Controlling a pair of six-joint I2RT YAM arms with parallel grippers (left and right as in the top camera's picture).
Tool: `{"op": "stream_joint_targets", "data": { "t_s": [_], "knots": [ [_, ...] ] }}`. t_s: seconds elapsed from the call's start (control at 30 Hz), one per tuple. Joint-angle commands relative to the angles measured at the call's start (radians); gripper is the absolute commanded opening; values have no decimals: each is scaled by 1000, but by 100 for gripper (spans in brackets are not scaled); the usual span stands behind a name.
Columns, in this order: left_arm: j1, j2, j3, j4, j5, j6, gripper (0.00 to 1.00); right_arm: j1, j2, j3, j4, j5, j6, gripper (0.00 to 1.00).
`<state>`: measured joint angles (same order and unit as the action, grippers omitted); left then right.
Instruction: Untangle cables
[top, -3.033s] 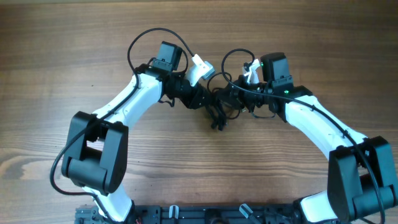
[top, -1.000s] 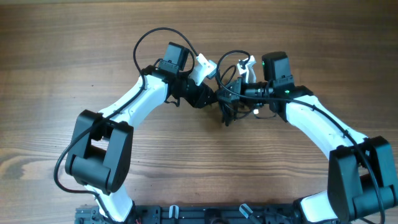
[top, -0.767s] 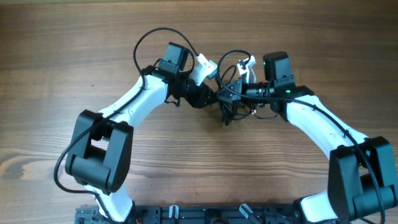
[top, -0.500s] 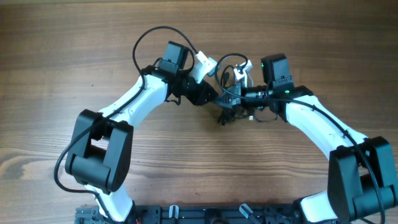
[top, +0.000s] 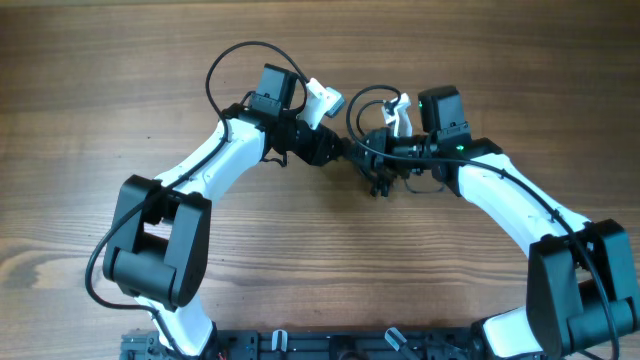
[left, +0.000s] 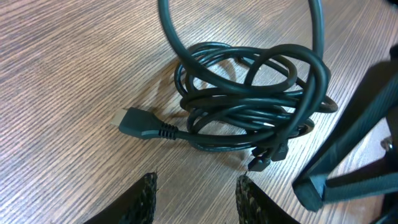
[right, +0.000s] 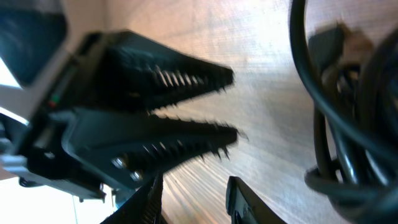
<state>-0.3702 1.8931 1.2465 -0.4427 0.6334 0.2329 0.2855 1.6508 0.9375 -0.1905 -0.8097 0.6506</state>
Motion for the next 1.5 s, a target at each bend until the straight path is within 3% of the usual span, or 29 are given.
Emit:
{"op": "stream_joint_targets", "data": {
  "t_s": [0.0, 0.27, 0.57, 0.87, 1.07, 1.23, 1.47],
  "knots": [
    [3, 15, -3, 2, -4, -11, 44, -5, -5, 3, 33, 16, 32, 36],
    [4, 14, -3, 7, -6, -40, 44, -84, -26, 51, 29, -129, 33, 44],
    [20, 14, -3, 7, -6, -63, 44, -118, -100, 61, -136, -25, -100, 48],
    [22, 15, -3, 108, -6, -277, 43, -122, -180, 63, -271, 223, -102, 49],
    [2, 15, -3, 106, -11, -278, 46, -89, -155, 49, -267, 256, -92, 43],
    [-4, 15, -3, 85, -115, -278, 46, -7, -113, 49, -227, 321, -58, 37],
    [-4, 15, -3, 84, -115, -279, 45, 29, -59, 49, -202, 486, 3, 28]
  ]
}}
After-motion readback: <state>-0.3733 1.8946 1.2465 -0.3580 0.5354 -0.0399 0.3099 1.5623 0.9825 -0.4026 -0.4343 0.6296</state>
